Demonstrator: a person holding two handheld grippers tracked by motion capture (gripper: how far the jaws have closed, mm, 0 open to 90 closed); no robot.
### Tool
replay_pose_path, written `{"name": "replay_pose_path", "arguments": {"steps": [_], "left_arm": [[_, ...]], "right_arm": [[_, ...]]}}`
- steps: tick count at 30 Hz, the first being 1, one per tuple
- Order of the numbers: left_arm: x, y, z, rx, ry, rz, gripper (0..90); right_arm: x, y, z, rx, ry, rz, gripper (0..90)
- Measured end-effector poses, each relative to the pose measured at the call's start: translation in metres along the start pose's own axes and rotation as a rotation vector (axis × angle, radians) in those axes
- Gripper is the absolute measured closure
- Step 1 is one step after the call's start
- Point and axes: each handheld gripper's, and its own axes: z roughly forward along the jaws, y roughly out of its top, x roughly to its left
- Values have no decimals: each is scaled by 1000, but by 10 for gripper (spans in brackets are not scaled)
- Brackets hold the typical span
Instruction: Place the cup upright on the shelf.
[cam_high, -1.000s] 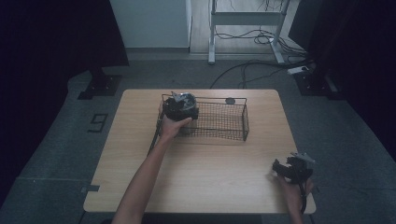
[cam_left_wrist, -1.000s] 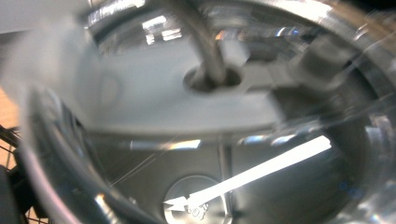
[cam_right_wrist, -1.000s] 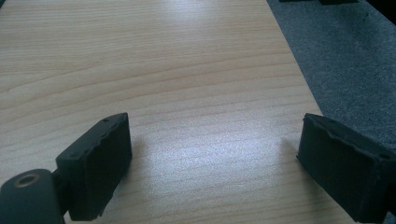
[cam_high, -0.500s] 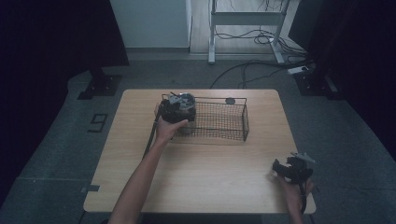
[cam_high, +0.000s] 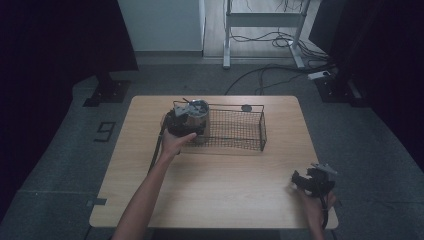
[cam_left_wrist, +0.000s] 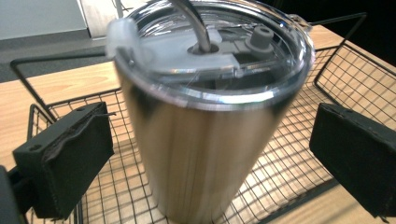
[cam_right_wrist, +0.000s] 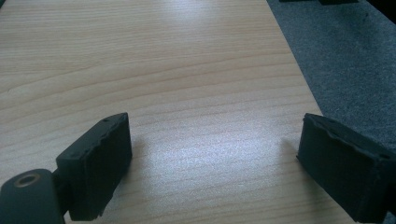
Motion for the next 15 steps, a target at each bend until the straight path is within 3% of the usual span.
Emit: {"name": "replay_pose_path", "arguments": {"steps": [15], "left_arm": [[6,-24,-36,-5,-38,-7,21]], "right_arm": [[0,0,0,0,0,0,98]]}}
